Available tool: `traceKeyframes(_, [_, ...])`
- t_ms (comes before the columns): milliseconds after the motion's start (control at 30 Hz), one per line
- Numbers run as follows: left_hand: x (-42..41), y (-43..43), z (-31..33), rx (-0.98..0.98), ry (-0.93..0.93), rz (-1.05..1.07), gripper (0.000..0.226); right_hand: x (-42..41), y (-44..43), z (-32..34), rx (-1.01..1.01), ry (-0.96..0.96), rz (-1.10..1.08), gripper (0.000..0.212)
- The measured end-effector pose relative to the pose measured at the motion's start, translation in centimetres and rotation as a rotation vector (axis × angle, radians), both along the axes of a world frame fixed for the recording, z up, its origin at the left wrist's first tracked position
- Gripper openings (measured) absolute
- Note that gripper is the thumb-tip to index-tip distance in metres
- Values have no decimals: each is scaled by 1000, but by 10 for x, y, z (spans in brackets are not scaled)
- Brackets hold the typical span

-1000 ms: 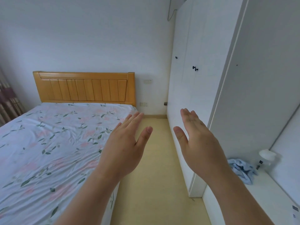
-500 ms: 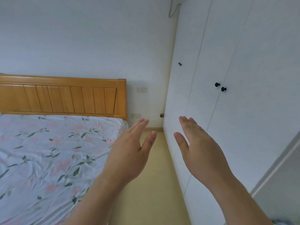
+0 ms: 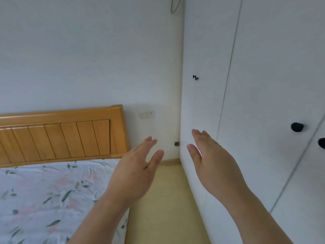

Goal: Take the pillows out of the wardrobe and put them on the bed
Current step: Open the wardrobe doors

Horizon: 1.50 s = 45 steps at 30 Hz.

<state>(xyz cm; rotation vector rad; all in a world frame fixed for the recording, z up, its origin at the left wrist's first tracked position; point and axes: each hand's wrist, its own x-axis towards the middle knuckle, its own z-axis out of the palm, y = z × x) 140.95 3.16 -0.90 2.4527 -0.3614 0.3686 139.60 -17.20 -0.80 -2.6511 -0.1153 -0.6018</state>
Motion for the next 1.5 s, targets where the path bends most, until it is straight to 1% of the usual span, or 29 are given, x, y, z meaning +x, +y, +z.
traceKeyframes(100, [86,-1,17,-2,7,43,56,90,-4,17,-12,0,13,56])
traceKeyframes(200, [162,1,19,-8,7,67,58,167,-4,26,-3,27,18,57])
traceKeyframes(400, [312,-1,-1,-57,33,-2,57,308,-1,14,-50,46,-19,61])
traceKeyframes(500, [406,-2,-13,-98,65,-55,56,384,1,9,-23,57,-82,61])
traceKeyframes(633, [531,-14,-12,-146,125,-152,53,480,-4,14,21,67,-227,62])
traceKeyframes(833, [679,-78,3,-223,142,-352,46,589,-41,24,73,56,-446,61])
traceKeyframes(967, [748,-125,-1,-236,142,-463,41,645,-71,18,124,12,-561,60])
traceKeyframes(1100, [804,-166,9,-186,131,-545,40,694,-96,20,247,-87,-608,58])
traceKeyframes(1200, [841,-192,21,-178,108,-602,37,727,-108,22,304,-143,-631,57])
traceKeyframes(1267, [864,-208,26,-181,100,-634,36,745,-113,23,299,-157,-659,52])
traceKeyframes(1367, [891,-232,26,-165,127,-711,37,764,-119,23,274,-127,-727,44])
traceKeyframes(1500, [919,-257,20,-192,138,-856,35,783,-118,19,231,-92,-854,42])
